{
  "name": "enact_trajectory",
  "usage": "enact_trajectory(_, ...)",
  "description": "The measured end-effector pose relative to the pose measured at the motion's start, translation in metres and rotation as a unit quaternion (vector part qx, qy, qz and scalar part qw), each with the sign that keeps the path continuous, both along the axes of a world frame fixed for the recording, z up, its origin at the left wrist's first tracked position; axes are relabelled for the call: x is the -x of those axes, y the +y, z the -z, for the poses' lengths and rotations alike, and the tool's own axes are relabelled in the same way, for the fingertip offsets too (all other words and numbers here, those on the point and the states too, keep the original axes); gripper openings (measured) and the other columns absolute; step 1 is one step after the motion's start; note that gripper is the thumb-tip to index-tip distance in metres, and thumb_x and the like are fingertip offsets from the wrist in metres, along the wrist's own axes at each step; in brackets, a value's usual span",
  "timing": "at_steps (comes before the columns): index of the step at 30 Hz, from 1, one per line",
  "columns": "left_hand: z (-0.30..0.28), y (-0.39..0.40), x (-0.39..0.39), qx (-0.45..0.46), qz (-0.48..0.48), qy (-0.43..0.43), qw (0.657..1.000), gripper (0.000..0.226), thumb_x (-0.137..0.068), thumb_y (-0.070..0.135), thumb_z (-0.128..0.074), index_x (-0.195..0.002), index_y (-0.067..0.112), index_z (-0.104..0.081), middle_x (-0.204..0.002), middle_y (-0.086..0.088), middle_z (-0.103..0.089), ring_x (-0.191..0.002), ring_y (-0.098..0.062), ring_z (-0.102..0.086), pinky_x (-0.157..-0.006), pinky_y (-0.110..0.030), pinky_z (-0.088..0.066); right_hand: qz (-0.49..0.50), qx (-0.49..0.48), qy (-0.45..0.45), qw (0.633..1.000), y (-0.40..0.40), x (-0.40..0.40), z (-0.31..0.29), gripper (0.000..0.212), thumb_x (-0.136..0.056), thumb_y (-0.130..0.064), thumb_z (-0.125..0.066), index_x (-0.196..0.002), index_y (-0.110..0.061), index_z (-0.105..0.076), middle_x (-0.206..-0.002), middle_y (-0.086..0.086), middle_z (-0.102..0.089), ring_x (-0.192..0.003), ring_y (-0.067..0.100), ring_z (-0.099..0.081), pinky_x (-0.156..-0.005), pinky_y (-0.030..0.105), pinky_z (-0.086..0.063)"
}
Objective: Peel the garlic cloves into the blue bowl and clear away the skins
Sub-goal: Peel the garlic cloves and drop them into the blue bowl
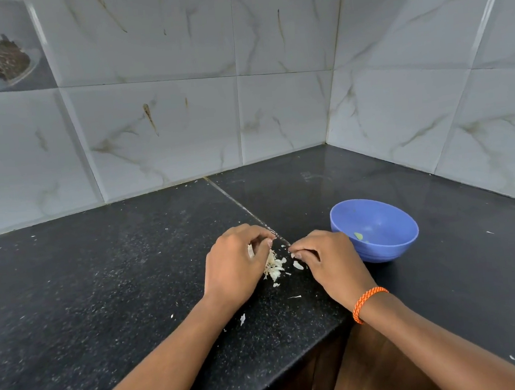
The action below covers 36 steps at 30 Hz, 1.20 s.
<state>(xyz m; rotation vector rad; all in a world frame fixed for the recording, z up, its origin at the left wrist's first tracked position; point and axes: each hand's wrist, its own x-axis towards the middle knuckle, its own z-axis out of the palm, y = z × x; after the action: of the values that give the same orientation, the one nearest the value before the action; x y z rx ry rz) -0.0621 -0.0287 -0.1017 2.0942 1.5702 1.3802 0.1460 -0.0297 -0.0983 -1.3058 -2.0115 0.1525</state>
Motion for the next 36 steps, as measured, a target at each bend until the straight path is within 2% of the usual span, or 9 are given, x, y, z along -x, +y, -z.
enact_trajectory(4, -0.001, -0.002, 0.001, 0.011, 0.002, 0.002, 1.0, 0.019, -0.101, 0.027, -0.069, -0.107, 0.043, -0.077, -0.096, 0.024, -0.072, -0.095, -0.001, -0.064, -0.08, -0.033, -0.055, -0.028, -0.024, -0.119, 0.992, 0.004, 0.003, -0.022, 0.018, -0.103, -0.014, -0.066, -0.098, -0.022, -0.082, -0.092, -0.001, -0.069, -0.084, 0.023, -0.065, -0.072, 0.043, -0.055)
enact_trajectory(8, -0.002, -0.001, 0.001, 0.02, -0.004, 0.002, 1.0, 0.019, -0.102, 0.028, -0.068, -0.108, 0.044, -0.078, -0.095, 0.021, -0.072, -0.094, -0.002, -0.064, -0.08, -0.034, -0.056, -0.001, -0.123, -0.153, 0.981, 0.01, 0.001, -0.034, 0.02, -0.096, -0.002, -0.069, -0.093, -0.019, -0.079, -0.086, -0.003, -0.061, -0.082, 0.021, -0.058, -0.06, 0.037, -0.047)
enact_trajectory(12, -0.001, 0.0, 0.001, 0.028, -0.003, -0.004, 1.0, 0.02, -0.101, 0.028, -0.068, -0.108, 0.044, -0.078, -0.096, 0.023, -0.072, -0.096, -0.001, -0.064, -0.082, -0.033, -0.057, -0.031, -0.042, -0.252, 0.966, 0.007, 0.011, -0.009, 0.02, -0.099, -0.005, -0.063, -0.101, -0.02, -0.076, -0.091, -0.006, -0.052, -0.094, 0.019, -0.056, -0.065, 0.032, -0.038)
enact_trajectory(17, -0.001, 0.001, 0.0, 0.025, -0.004, 0.005, 1.0, 0.019, -0.102, 0.028, -0.067, -0.108, 0.044, -0.077, -0.093, 0.022, -0.071, -0.095, -0.001, -0.063, -0.078, -0.03, -0.052, 0.009, -0.139, -0.171, 0.975, 0.016, 0.002, -0.034, 0.022, -0.083, 0.007, -0.077, -0.086, -0.016, -0.077, -0.081, -0.003, -0.057, -0.077, 0.021, -0.056, -0.051, 0.036, -0.046)
enact_trajectory(21, 0.001, 0.001, 0.0, 0.016, 0.0, 0.002, 1.0, 0.023, -0.101, 0.026, -0.068, -0.111, 0.045, -0.075, -0.094, 0.02, -0.066, -0.093, -0.002, -0.06, -0.076, -0.029, -0.053, -0.057, -0.109, -0.286, 0.95, 0.002, 0.013, -0.004, 0.024, -0.073, 0.002, -0.082, -0.082, -0.017, -0.072, -0.085, -0.002, -0.055, -0.084, 0.022, -0.061, -0.05, 0.034, -0.042)
enact_trajectory(23, 0.001, 0.001, 0.0, 0.015, 0.009, 0.007, 1.0, 0.025, -0.1, 0.025, -0.069, -0.113, 0.045, -0.075, -0.096, 0.021, -0.066, -0.095, -0.002, -0.058, -0.076, -0.027, -0.051, -0.029, -0.092, -0.231, 0.968, 0.014, 0.003, -0.005, 0.02, -0.087, 0.002, -0.072, -0.09, -0.017, -0.076, -0.087, -0.002, -0.057, -0.087, 0.025, -0.062, -0.058, 0.037, -0.046)
enact_trajectory(25, 0.0, 0.002, 0.0, 0.019, 0.014, 0.011, 1.0, 0.023, -0.098, 0.028, -0.073, -0.112, 0.046, -0.075, -0.096, 0.026, -0.069, -0.098, -0.002, -0.058, -0.079, -0.026, -0.05, 0.002, -0.08, -0.093, 0.992, 0.017, -0.001, -0.014, 0.022, -0.094, -0.002, -0.07, -0.091, -0.021, -0.081, -0.085, -0.004, -0.065, -0.081, 0.022, -0.065, -0.064, 0.04, -0.052)
enact_trajectory(28, 0.0, 0.001, -0.003, 0.029, 0.037, -0.01, 0.999, 0.016, -0.092, 0.035, -0.084, -0.103, 0.045, -0.077, -0.094, 0.031, -0.072, -0.097, -0.003, -0.059, -0.081, -0.027, -0.051, -0.014, -0.074, 0.054, 0.996, 0.005, 0.003, -0.016, 0.019, -0.094, -0.011, -0.079, -0.1, -0.027, -0.086, -0.089, -0.012, -0.075, -0.082, 0.007, -0.07, -0.072, 0.028, -0.055)
enact_trajectory(36, 0.003, 0.004, -0.004, -0.003, 0.032, -0.011, 0.999, 0.012, -0.086, 0.046, -0.088, -0.094, 0.041, -0.081, -0.087, 0.029, -0.074, -0.087, -0.003, -0.062, -0.078, -0.034, -0.054, -0.04, -0.029, 0.133, 0.99, -0.003, 0.012, -0.012, 0.029, -0.094, -0.015, -0.08, -0.119, -0.03, -0.081, -0.086, -0.016, -0.077, -0.064, 0.006, -0.072, -0.067, 0.014, -0.055)
